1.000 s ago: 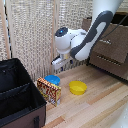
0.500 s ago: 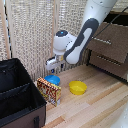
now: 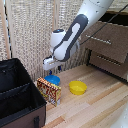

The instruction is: Kindly move your gripper toward the top drawer's handle. With caution, hold the handle robustly using your gripper and pull open the top drawer. Let the handle go. Relocate your gripper to the bowl placed in the background. Gently hold the bowl using your gripper. Bring the gripper and the bowl to the ajar drawer. Softly release the bowl into it.

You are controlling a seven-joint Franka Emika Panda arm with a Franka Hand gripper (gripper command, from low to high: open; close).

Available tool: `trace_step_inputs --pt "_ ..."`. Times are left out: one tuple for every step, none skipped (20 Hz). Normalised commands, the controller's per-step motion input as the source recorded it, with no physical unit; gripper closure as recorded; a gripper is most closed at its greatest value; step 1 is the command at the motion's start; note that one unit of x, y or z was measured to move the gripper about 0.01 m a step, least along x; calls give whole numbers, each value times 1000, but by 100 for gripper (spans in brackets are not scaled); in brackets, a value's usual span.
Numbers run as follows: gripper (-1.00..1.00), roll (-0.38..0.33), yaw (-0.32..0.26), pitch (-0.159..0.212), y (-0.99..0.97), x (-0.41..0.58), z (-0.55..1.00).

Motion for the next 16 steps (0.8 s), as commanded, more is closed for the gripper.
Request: trace_step_inputs --pt "-100 -6 -350 8 0 114 397" --pt "-100 -15 -374 0 0 103 283" --pt "-100 -12 -375 0 -11 63 211" --pt "-100 -10 -375 0 -11 11 111" --pt "-100 -3 -375 0 0 0 6" --pt "-100 0 -375 0 0 54 0" --pt "-100 -11 -278 15 163 203 0" --pt "-100 0 -158 95 143 423 -29" --pt "-100 0 -39 152 131 377 -89" --pt "-100 -1 0 194 77 329 -211" --pt "-100 -11 7 260 94 374 -274" --pt "-100 0 12 271 14 331 -203" --pt "-100 0 6 281 0 269 -263" --pt "-100 0 0 301 0 231 -260" --pt "-100 0 0 309 0 237 -206" --pt "-100 0 0 346 0 226 -277"
